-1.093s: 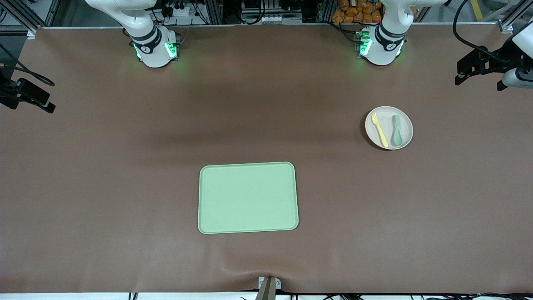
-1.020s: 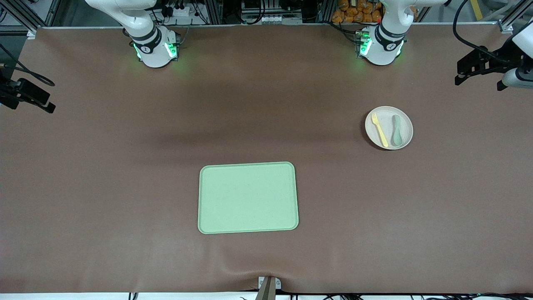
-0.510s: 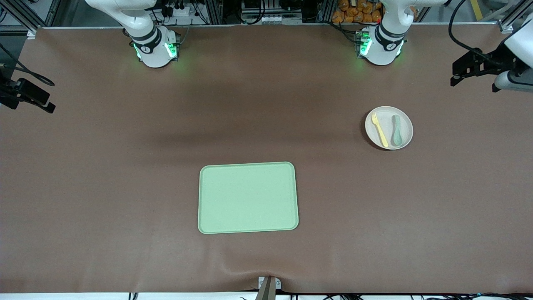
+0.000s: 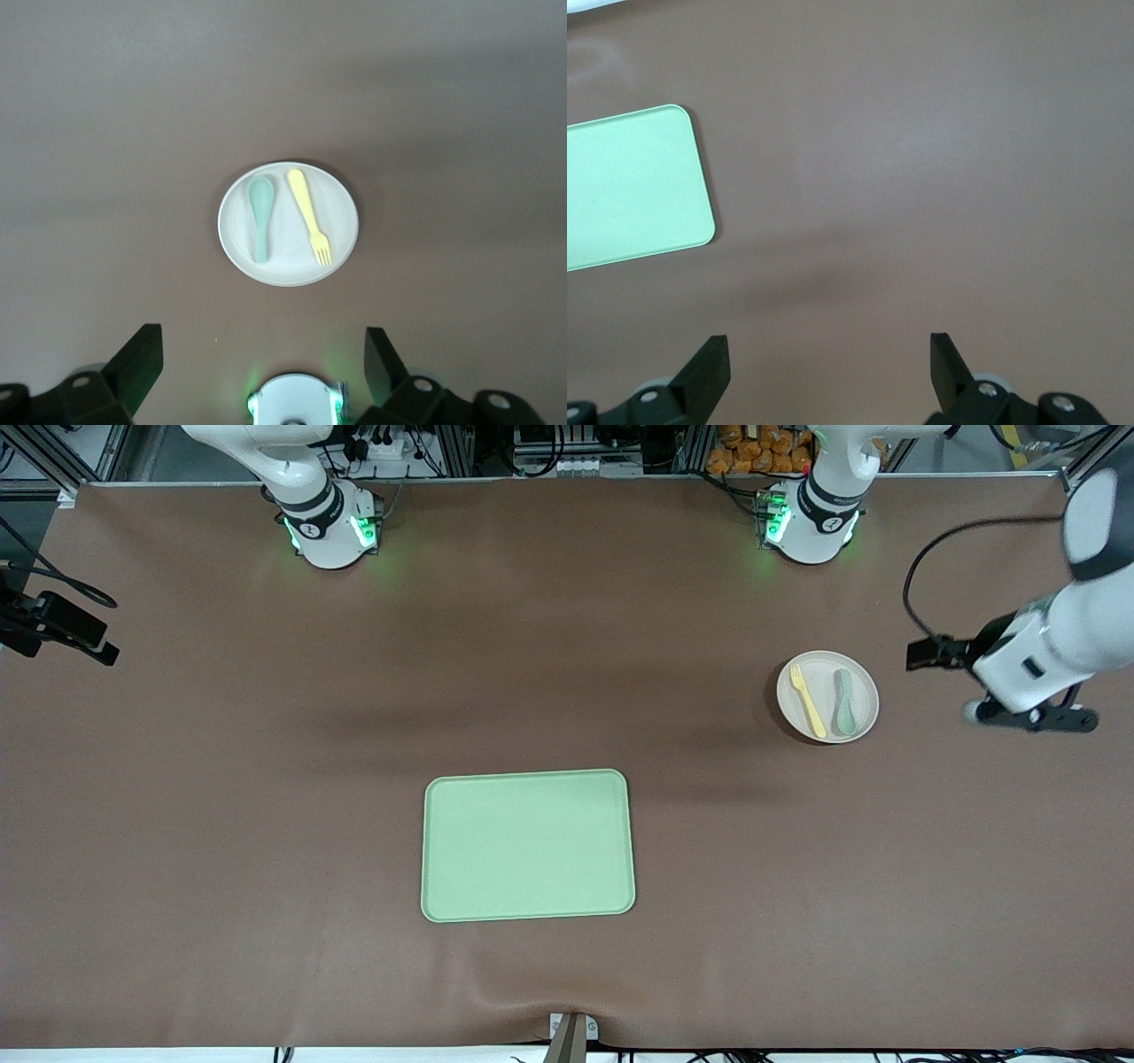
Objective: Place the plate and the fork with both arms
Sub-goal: 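Reach the left gripper down to the rim of the white plate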
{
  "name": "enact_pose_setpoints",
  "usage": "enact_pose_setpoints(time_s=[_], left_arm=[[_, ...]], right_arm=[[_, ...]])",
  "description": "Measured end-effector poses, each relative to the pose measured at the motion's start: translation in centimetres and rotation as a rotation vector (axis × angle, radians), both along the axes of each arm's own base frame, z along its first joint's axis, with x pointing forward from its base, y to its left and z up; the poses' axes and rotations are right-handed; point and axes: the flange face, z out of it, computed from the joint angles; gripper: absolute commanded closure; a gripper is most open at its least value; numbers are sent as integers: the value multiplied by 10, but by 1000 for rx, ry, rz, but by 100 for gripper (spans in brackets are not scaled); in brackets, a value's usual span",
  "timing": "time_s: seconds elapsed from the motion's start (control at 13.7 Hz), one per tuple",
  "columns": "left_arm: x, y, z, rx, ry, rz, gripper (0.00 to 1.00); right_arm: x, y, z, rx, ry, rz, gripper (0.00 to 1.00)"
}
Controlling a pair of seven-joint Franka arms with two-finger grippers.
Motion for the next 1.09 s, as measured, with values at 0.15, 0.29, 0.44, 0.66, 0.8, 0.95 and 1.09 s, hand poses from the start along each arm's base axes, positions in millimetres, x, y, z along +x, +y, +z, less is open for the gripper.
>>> enact_pose_setpoints(time_s=[0.15, 0.29, 0.44, 0.66, 0.8, 0.95, 1.09], left_arm=[[-4, 13, -61, 14, 1, 13, 0], [-16, 33, -116, 13, -6, 41, 0], [-29, 48, -164, 8, -6, 58, 0], [-42, 57, -219, 33, 17, 38, 0], [-52, 68, -243, 47, 17, 34, 0], [-62, 75, -262, 45, 20, 42, 0], [-66, 76, -272, 43, 30, 43, 0]], right_arm=[[0, 0, 0, 0, 3, -1, 0], [-1, -1, -1, 0, 5, -1, 0], [0, -1, -1, 0, 5, -1, 0], [0, -1, -1, 1, 5, -1, 0], [0, 0, -1, 3, 5, -1, 0], [0, 0, -1, 5, 5, -1, 0], [-1, -1, -1, 6, 5, -2, 0]])
